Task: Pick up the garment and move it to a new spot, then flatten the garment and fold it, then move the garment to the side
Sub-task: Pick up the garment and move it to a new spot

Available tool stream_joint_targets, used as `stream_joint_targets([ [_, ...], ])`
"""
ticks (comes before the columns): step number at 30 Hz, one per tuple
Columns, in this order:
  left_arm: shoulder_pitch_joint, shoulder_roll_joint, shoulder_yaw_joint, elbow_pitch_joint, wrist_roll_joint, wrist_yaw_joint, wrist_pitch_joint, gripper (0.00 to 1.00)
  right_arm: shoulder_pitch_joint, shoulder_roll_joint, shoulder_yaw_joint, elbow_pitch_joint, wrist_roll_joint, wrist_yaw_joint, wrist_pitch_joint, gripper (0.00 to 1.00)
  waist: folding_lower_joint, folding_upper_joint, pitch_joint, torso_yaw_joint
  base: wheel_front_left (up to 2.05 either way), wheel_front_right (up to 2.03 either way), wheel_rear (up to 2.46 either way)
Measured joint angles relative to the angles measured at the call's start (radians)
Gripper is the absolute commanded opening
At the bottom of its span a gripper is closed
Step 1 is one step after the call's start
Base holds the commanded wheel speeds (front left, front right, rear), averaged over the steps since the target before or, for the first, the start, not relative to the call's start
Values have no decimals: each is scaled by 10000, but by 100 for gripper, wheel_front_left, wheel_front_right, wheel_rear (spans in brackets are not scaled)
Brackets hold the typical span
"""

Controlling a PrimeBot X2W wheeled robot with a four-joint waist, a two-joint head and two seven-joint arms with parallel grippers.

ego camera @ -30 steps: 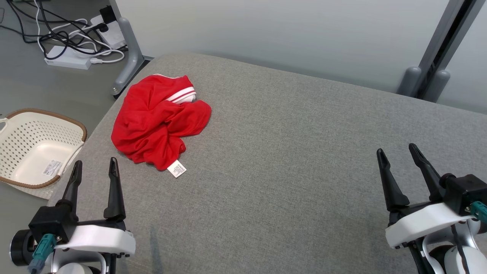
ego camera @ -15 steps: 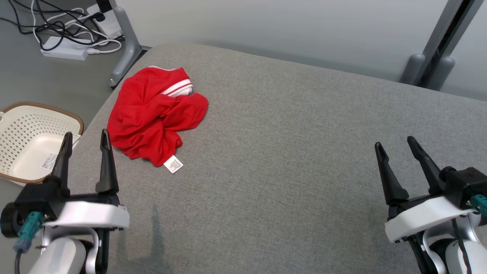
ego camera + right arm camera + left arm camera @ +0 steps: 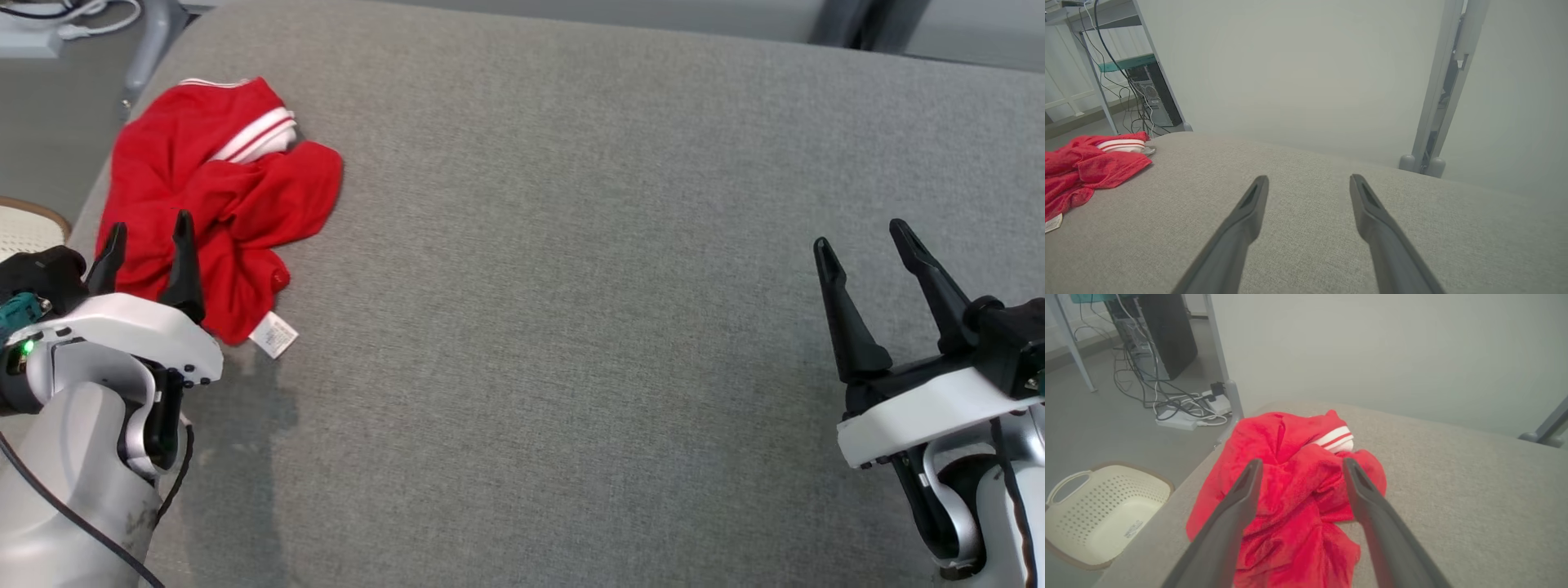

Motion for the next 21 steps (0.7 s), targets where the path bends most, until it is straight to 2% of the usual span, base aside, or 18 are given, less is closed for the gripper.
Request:
stream_joint_targets([
  [5, -946, -153, 12, 2232, -322, -656, 316, 100, -254, -96, 94, -35, 13, 0, -2, 100, 0, 0, 619, -435, 0, 0, 0],
  [10, -1522, -247, 2, 3580, -522, -1058, 539, 100, -389, -142, 155, -50, 13, 0, -15, 100, 0, 0, 1019, -661, 0, 0, 0],
  [11, -1629, -274, -17, 3829, -541, -1135, 556, 75, -432, -151, 151, -42, 13, 0, -17, 100, 0, 0, 1090, -700, 0, 0, 0],
  [12, -1737, -305, -25, 4042, -545, -1191, 485, 31, -481, -161, 150, -36, 13, 0, -40, 100, 0, 0, 1147, -729, 0, 0, 0],
  [13, -1844, -330, -21, 4238, -545, -1229, 336, 0, -505, -167, 142, -35, 13, 0, -63, 100, 0, 0, 1187, -749, 0, 0, 0],
  [21, -2237, -301, 144, 4769, -380, -1281, -955, 0, -496, -96, 36, 117, 13, 0, -213, 100, 0, 0, 898, -668, 0, 0, 0],
])
